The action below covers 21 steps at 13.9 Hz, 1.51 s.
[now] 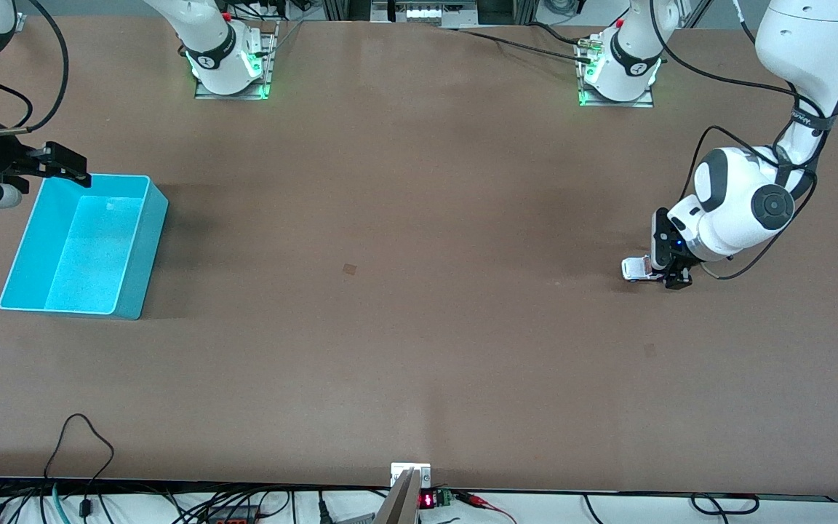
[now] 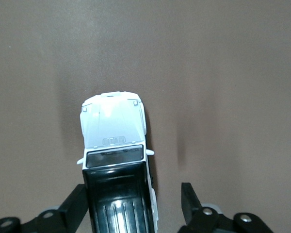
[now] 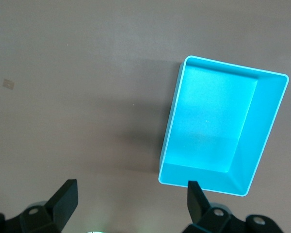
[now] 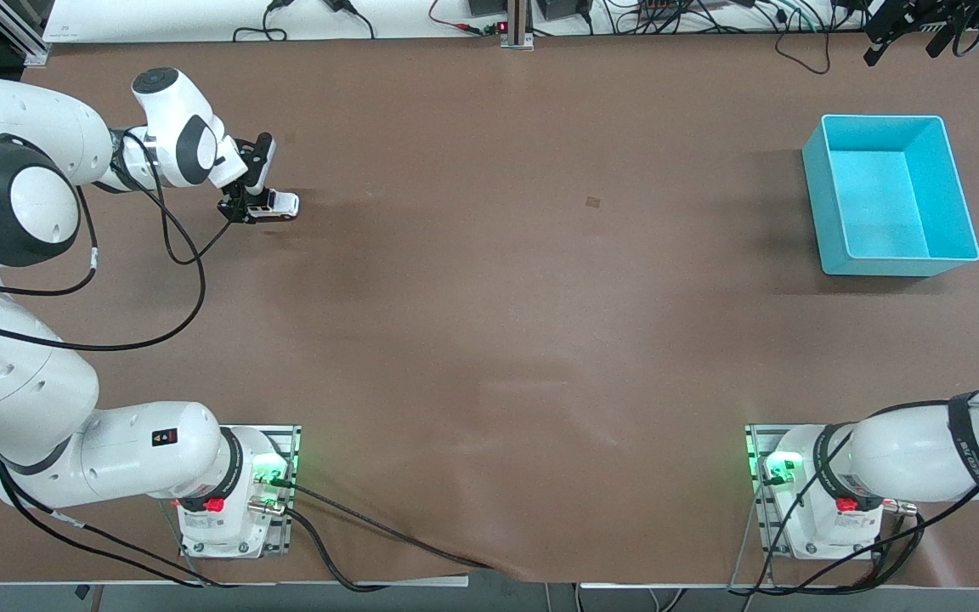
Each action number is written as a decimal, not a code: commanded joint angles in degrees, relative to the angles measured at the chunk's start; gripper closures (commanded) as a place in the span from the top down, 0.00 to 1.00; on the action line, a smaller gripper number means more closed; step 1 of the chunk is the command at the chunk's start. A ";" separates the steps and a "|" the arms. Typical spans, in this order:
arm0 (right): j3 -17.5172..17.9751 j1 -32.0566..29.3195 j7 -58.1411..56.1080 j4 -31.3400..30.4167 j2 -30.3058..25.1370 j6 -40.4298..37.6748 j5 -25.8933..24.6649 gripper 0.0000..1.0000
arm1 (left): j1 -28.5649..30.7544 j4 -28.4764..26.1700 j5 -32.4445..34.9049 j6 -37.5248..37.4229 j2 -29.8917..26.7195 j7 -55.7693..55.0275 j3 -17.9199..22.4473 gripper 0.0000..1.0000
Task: Wind and store white jeep toy
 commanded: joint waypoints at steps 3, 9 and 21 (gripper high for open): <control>0.05 -0.12 0.61 0.54 -0.14 -0.95 1.06 1.00 | 0.44 -0.60 0.64 0.86 -0.71 1.15 -0.38 0.69; 0.05 -0.04 0.69 0.54 -0.14 -0.95 1.06 1.00 | 0.44 -0.60 0.90 0.86 -1.06 1.24 -0.38 0.54; 0.05 -0.04 0.61 0.54 -0.14 -0.95 1.06 1.00 | 0.44 -0.42 0.55 2.43 0.08 -0.17 -0.47 0.43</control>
